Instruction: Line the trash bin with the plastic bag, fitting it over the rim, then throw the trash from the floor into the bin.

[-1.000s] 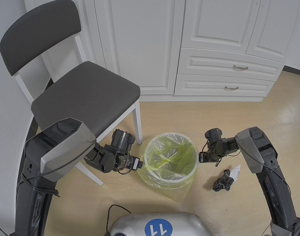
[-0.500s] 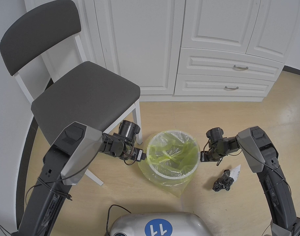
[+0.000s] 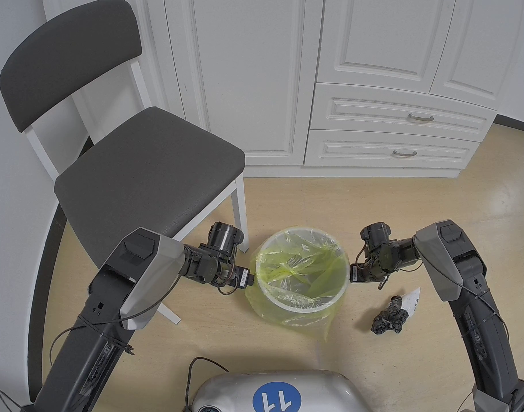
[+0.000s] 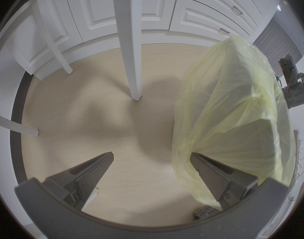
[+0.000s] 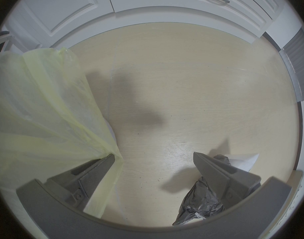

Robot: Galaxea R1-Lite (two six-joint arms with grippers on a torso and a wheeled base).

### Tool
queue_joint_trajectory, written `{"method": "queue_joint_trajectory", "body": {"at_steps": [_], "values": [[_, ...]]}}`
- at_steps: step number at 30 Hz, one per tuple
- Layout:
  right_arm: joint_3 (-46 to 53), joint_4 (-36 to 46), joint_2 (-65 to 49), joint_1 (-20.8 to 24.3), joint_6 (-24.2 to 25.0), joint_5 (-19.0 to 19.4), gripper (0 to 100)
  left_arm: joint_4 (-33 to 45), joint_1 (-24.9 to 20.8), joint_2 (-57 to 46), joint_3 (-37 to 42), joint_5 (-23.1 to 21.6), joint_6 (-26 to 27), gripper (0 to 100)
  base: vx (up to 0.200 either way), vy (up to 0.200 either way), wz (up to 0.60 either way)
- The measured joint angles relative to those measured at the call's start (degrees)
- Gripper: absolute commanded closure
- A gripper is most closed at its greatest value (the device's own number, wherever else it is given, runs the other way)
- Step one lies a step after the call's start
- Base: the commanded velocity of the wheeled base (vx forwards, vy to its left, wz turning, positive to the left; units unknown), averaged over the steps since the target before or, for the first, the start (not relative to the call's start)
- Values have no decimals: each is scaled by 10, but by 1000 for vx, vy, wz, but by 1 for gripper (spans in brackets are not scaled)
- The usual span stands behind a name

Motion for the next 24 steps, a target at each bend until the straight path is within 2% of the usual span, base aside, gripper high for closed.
{"method": "queue_joint_trajectory", "body": {"at_steps": [6,13,16,24], "values": [[10,-1,-6,0,0,2,0,19,-4,-21,2,4,0,0,0,0,0],[70,-31,-34,-9,8,18,0,28,-4,-63,61,41,-1,0,0,0,0],[107,-56,-52,-14,15,38,0,8,-4,-85,100,42,-5,0,0,0,0],[238,-135,-127,-44,19,135,0,-114,-7,-160,245,41,-11,0,0,0,0]]}}
